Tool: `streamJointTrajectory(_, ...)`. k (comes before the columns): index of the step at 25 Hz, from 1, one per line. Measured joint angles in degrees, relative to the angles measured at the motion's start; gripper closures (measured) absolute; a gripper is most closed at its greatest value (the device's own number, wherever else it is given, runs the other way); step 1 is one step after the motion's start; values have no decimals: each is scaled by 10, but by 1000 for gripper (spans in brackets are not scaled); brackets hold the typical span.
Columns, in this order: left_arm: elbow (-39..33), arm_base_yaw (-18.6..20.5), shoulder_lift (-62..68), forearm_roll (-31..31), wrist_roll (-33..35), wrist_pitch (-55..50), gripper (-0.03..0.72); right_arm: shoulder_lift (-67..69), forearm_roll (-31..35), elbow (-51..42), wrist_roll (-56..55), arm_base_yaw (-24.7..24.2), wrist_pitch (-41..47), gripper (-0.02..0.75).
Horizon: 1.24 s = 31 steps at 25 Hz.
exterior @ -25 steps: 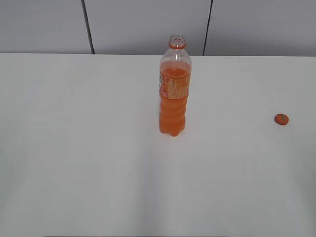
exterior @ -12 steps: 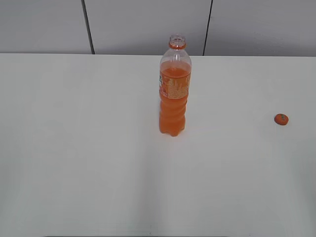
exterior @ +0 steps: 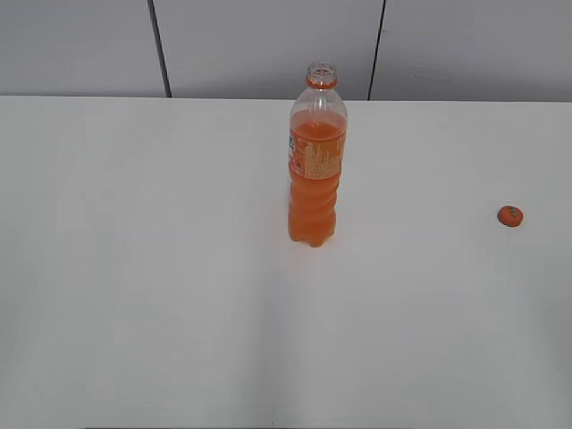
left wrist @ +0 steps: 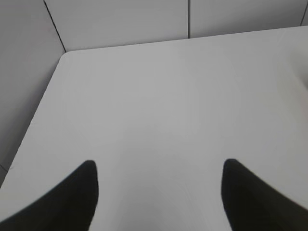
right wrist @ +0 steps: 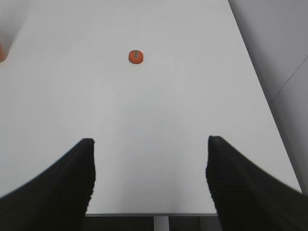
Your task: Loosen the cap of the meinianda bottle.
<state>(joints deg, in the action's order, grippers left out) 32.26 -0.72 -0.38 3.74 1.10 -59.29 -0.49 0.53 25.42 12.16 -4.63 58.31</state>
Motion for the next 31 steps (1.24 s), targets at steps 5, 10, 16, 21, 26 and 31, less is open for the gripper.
streamJointTrajectory(5, 0, 0, 0, 0, 0, 0, 199, 0, 0, 0, 0, 28, 0, 204)
streamJointTrajectory(10, 0, 0, 0, 0, 0, 0, 200, 0, 0, 0, 0, 45, 0, 204)
streamJointTrajectory(16, 0, 0, 0, 0, 0, 0, 200, 0, 2, 0, -9, 45, 0, 204)
streamJointTrajectory(21, 0, 0, 0, 0, 0, 0, 200, 0, 2, 0, -10, 45, 0, 204)
streamJointTrajectory(26, 0, 0, 0, 0, 0, 0, 200, 0, 2, 0, -10, 45, 0, 204)
streamJointTrajectory(31, 0, 0, 0, 0, 0, 0, 200, 0, 2, 0, -11, 45, 0, 204)
